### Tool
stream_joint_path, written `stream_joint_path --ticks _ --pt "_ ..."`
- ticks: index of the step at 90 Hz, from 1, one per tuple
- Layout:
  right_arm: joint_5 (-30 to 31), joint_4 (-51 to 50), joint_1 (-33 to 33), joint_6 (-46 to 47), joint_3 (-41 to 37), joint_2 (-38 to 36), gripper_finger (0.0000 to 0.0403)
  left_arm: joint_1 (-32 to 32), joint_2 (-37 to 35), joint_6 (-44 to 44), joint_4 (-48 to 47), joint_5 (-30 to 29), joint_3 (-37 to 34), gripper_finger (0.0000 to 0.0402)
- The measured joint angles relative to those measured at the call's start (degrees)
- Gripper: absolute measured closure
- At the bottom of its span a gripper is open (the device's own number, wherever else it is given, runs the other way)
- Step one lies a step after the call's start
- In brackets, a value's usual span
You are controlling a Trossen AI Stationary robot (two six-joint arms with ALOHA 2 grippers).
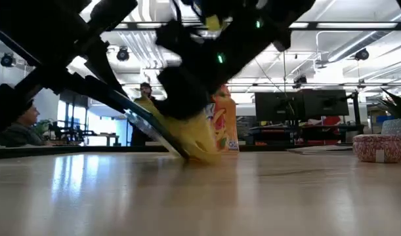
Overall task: Apply microfiber cloth
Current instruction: Wipe the front and back of the tablet with the yellow microfiber cloth
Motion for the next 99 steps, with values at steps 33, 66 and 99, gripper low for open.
stream_joint_path --ticks 33,66,99 --pt "0.45 0.13 -5.9 4.44 -3.85 0.21 0.0403 -0.15 0.0 -0.41 0.54 -1.22 0.0 0.0392" --pt "-1.72 15.51 -8.31 -7.79 -2.4 0.32 0.0403 -0.31 -0.09 0.44 1.58 -1.51 0.07 0.0392" --pt "-16.44 15.45 -11.55 -9.2 2.05 0.3 0.0403 -0.41 -0.09 6.21 2.84 -1.09 0.07 0.0392"
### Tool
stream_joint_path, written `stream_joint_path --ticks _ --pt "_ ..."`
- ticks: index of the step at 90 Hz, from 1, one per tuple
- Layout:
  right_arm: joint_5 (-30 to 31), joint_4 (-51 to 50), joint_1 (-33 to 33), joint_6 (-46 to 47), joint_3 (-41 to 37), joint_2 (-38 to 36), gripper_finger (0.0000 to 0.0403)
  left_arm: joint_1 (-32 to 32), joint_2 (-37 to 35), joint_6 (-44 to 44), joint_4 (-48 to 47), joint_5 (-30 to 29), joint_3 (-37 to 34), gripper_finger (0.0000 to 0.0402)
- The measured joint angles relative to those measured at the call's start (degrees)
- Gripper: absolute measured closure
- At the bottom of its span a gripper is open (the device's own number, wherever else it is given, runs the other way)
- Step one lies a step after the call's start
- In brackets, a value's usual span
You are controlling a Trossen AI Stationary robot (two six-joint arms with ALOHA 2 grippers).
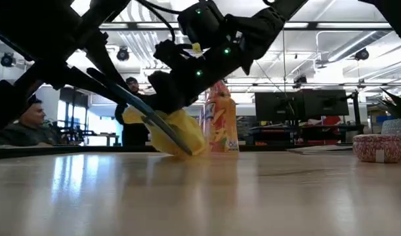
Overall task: Apply microfiber cloth
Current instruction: Wipe the front and back of the tablet with the yellow microfiber cloth
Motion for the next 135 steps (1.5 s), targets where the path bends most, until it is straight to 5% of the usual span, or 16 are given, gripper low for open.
stream_joint_path --ticks 22,52,77,135 --pt "-9.59 0.02 2.87 0.02 0.81 -0.07 0.0403 -0.02 0.0 1.09 0.0 0.52 0.0 0.0392" --pt "-11.01 -0.97 9.42 -2.22 5.7 -0.15 0.0403 0.2 -0.08 1.63 -0.27 -0.59 0.0 0.0392" --pt "-0.09 -10.74 8.45 0.45 7.2 -0.21 0.0403 -0.41 -0.09 1.19 -0.31 -1.0 0.06 0.0392" --pt "1.93 -17.73 2.1 12.25 -2.2 0.16 0.0403 -3.26 -0.09 -6.12 -2.17 -3.46 0.07 0.0392"
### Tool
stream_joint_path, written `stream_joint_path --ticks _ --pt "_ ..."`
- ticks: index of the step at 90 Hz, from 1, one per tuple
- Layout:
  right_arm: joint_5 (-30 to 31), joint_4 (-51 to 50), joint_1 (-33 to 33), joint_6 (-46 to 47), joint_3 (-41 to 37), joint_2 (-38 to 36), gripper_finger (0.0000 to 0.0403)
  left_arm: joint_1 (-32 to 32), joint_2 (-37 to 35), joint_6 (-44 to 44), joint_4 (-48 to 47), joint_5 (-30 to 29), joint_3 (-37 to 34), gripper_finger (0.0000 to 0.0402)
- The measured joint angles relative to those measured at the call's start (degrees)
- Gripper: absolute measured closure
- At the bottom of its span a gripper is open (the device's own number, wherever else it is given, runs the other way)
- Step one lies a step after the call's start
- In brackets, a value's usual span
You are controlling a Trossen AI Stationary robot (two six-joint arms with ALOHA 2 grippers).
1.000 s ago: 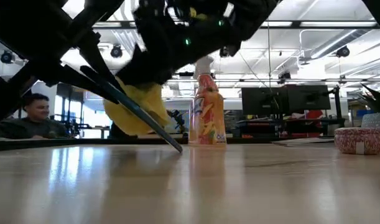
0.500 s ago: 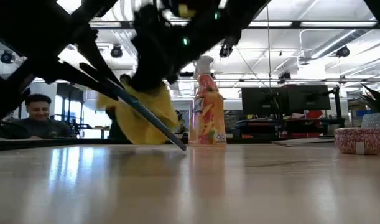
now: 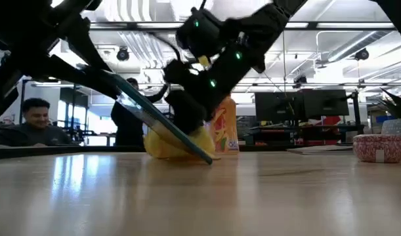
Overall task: Apply microfiber cloth
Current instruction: Wipe the front and back of the tablet with the yellow microfiber cloth
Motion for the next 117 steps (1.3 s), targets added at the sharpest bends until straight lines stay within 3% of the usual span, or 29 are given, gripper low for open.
stream_joint_path --ticks 19,51,78,105,117 --pt "1.74 -2.96 0.61 1.83 -0.64 -0.08 0.0403 0.04 0.0 -1.05 -1.54 -0.5 -0.02 0.0392" --pt "3.43 -6.48 5.17 3.2 -0.79 -0.42 0.0403 -0.04 -0.09 -10.3 -8.55 -0.33 0.02 0.0392" --pt "5.04 -11.99 7.78 6.38 -0.68 -0.66 0.0403 -0.96 -2.67 -10.95 -15.31 -4.66 -0.09 0.0392" --pt "5.33 -12.31 9.36 8.85 -0.77 -0.61 0.0403 -0.98 -5.58 -13.81 -18.03 -5.13 -0.09 0.0392" --pt "5.06 -12.44 10.76 9.33 -0.77 -0.55 0.0403 -0.81 -5.7 -15.78 -21.76 -8.13 -0.08 0.0392"
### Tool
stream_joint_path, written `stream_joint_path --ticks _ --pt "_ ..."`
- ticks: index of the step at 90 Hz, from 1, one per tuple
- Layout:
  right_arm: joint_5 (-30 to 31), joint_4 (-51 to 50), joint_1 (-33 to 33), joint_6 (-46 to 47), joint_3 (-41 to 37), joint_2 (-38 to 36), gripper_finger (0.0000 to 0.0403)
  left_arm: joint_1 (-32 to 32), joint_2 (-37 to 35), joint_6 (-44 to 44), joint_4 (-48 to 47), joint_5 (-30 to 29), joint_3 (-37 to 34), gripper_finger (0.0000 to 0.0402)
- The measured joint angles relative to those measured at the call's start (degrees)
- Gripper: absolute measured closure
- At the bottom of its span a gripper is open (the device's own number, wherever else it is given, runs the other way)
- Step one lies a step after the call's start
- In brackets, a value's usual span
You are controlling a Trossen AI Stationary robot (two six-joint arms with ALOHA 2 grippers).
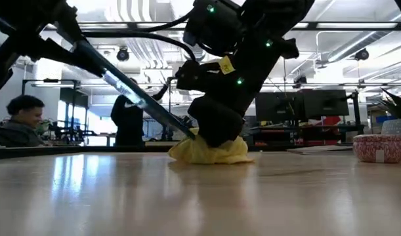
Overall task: Apply microfiber cloth
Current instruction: Wipe the front and back of the tablet with the yellow microfiber cloth
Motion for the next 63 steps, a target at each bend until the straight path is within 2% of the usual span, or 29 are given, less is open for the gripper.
stream_joint_path --ticks 14,25,41,63 --pt "-0.42 0.1 1.22 0.11 0.0 0.01 0.0403 -0.03 -0.16 -5.96 -7.44 -0.46 -0.03 0.0392" --pt "0.54 0.53 1.5 0.12 -0.02 -0.03 0.0403 0.24 -0.28 -8.64 -7.18 -1.2 0.04 0.0392" --pt "1.92 4.26 1.54 -2.25 -0.41 -0.92 0.0403 0.28 1.42 -8.53 -4.44 1.33 0.01 0.0392" --pt "-4.23 13.92 1.56 -4.62 -0.33 -1.6 0.0403 1.92 5.42 -5.84 -3.84 0.83 0.04 0.0392"
